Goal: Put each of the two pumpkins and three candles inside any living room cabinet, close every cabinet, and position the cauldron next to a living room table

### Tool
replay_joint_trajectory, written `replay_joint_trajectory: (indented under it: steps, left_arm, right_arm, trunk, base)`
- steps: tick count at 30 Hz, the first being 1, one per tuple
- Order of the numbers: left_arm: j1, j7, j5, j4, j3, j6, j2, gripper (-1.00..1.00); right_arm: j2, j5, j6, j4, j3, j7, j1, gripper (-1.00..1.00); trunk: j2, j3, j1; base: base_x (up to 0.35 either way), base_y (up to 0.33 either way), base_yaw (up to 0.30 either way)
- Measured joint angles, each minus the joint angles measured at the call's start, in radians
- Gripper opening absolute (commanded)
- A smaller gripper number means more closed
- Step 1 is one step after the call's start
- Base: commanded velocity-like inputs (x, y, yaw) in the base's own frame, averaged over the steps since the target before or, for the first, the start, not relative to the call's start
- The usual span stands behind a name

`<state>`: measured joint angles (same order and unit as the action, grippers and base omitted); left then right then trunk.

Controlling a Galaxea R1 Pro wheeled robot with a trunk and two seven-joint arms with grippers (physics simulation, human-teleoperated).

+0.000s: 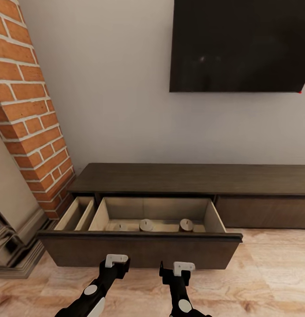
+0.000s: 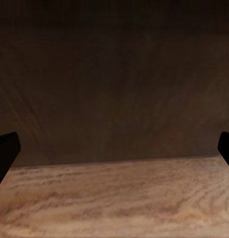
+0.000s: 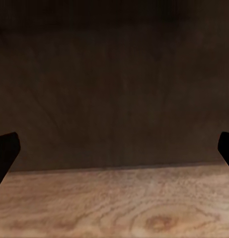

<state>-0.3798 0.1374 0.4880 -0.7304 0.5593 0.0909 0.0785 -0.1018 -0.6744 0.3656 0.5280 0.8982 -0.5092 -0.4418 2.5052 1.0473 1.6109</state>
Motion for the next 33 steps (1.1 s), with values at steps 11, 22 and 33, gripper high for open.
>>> replay_joint_trajectory:
  steps: [11, 22, 33]
  left_arm:
    - [0.0, -0.002, 0.0, 0.002, 0.0, -0.001, 0.001, 1.0]
    - [0.0, -0.002, -0.001, 0.002, 0.001, -0.001, 0.0, 1.0]
    - [0.0, -0.004, 0.0, 0.002, 0.001, 0.0, 0.0, 1.0]
  right_arm:
    - [0.0, 0.0, 0.0, 0.0, 0.0, 0.0, 0.0, 1.0]
    - [0.0, 0.0, 0.0, -0.002, 0.0, 0.0, 0.0, 1.0]
    - [0.0, 0.0, 0.0, -0.003, 0.0, 0.0, 0.0, 1.0]
  trunk:
    - [0.0, 0.0, 0.0]
    - [0.0, 0.0, 0.0]
    - [0.0, 0.0, 0.0]
  base:
    - [0.115, 0.0, 0.0]
    - [0.075, 0.0, 0.0]
    - [0.153, 0.0, 0.0]
